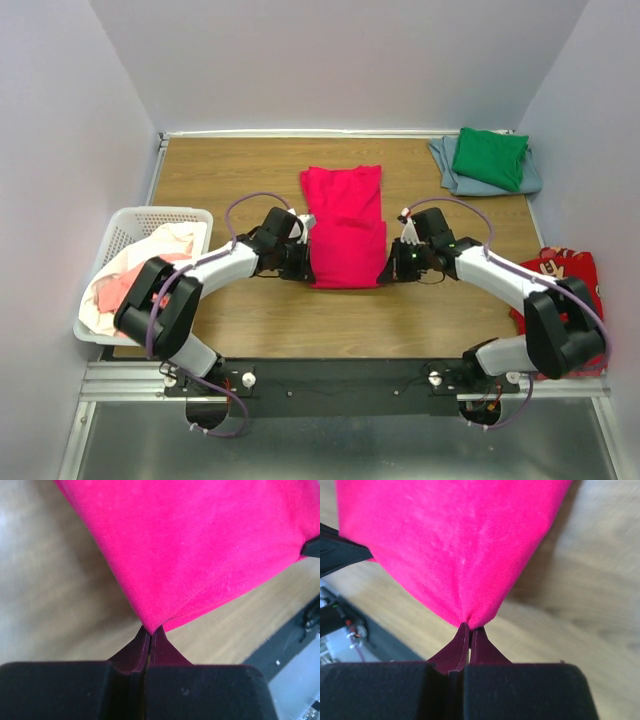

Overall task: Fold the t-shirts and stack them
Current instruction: Fold the tshirt

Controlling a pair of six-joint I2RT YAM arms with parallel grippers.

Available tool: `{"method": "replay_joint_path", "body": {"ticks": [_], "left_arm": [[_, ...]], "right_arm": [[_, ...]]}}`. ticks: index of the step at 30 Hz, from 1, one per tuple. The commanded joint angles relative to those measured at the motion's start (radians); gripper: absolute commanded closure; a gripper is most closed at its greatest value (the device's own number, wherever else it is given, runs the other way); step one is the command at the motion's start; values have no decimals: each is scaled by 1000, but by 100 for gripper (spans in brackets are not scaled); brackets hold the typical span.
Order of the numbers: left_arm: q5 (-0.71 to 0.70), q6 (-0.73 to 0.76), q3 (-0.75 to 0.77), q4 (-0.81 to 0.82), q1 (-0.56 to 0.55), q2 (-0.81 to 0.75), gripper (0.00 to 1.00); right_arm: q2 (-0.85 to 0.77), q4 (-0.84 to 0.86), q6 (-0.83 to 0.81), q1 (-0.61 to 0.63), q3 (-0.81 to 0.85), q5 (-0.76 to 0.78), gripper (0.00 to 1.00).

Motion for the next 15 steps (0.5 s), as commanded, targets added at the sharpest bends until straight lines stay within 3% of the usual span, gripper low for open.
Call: {"method": "replay_joint_path", "body": {"ticks": [1, 9, 15], "left_arm": [[-124, -39, 26, -201, -33, -175, 100], [-189, -102, 158, -375, -70, -336, 100], [-225, -102, 216, -420, -73, -345, 100]], "right_arm": [[-127, -114, 70, 19, 1, -5, 99], [-228, -275, 70, 30, 145, -4, 99], [-206, -340, 35, 28, 294, 56, 99]]}}
